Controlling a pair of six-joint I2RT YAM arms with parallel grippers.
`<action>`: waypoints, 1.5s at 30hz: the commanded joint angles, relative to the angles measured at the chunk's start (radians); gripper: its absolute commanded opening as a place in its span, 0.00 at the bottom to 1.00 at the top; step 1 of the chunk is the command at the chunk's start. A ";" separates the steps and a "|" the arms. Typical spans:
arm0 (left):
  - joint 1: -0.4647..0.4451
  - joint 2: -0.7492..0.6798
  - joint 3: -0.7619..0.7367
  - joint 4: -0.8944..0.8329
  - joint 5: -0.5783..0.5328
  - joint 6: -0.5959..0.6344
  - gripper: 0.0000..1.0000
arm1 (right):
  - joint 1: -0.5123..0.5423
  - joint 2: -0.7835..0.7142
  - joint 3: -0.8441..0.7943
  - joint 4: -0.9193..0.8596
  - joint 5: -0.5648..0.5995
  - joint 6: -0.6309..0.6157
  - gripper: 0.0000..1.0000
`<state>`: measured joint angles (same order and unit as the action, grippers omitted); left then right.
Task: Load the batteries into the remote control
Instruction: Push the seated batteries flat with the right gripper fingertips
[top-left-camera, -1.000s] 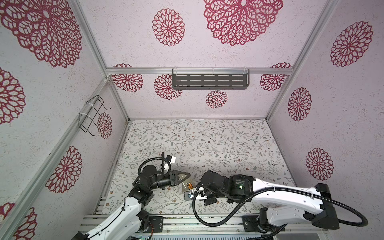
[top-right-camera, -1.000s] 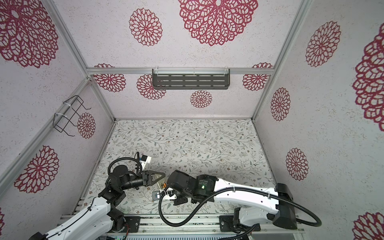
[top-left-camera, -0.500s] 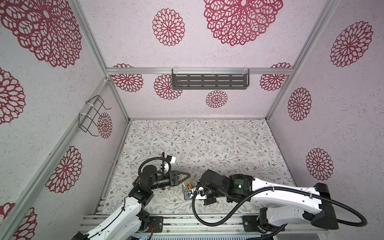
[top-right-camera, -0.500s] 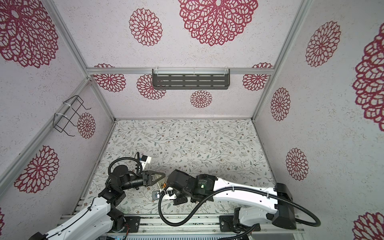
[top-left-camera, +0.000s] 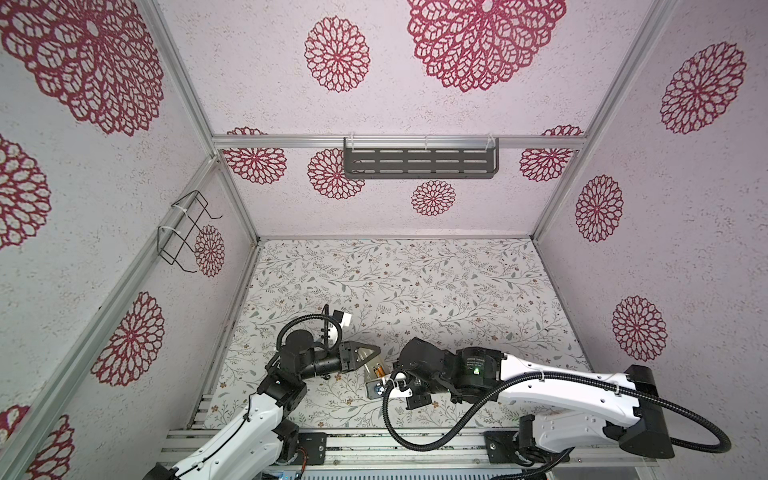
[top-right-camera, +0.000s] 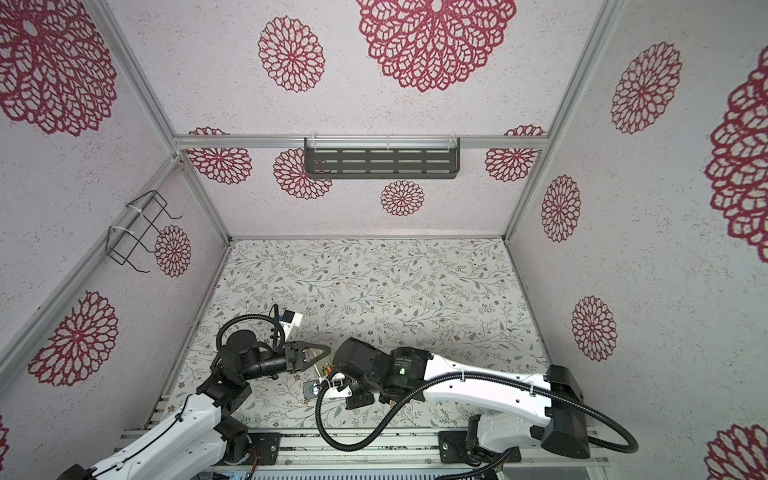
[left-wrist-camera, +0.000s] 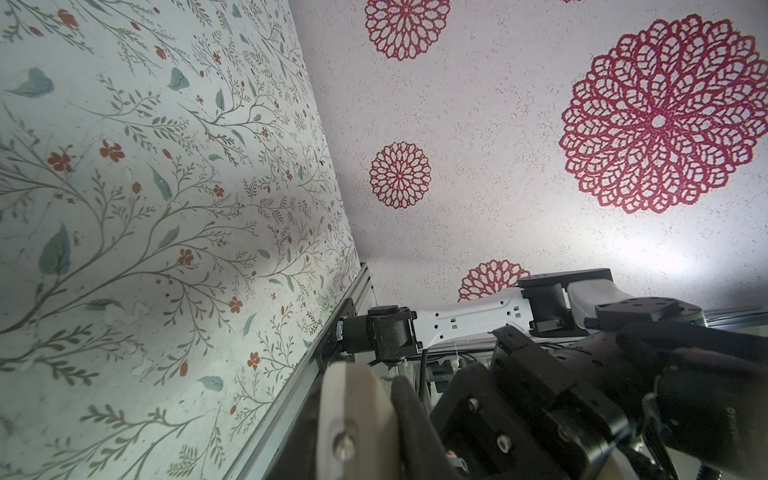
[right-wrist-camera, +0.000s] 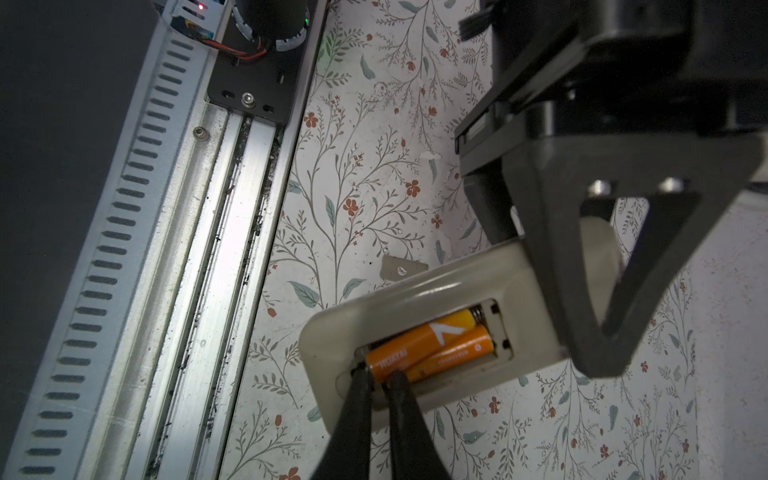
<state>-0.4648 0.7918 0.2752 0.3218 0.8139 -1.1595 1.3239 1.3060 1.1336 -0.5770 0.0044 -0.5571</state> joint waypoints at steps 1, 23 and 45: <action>-0.010 -0.012 0.027 0.024 0.021 0.007 0.00 | -0.012 0.020 0.046 0.029 0.009 0.004 0.12; -0.016 -0.014 0.024 0.026 0.019 0.008 0.00 | -0.044 0.125 0.122 -0.021 0.058 0.078 0.05; 0.005 -0.073 0.026 -0.097 -0.105 0.058 0.00 | -0.035 0.036 0.150 0.055 0.180 0.162 0.41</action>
<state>-0.4664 0.7425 0.2752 0.2413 0.7284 -1.1275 1.2892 1.4220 1.2613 -0.5667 0.1272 -0.4500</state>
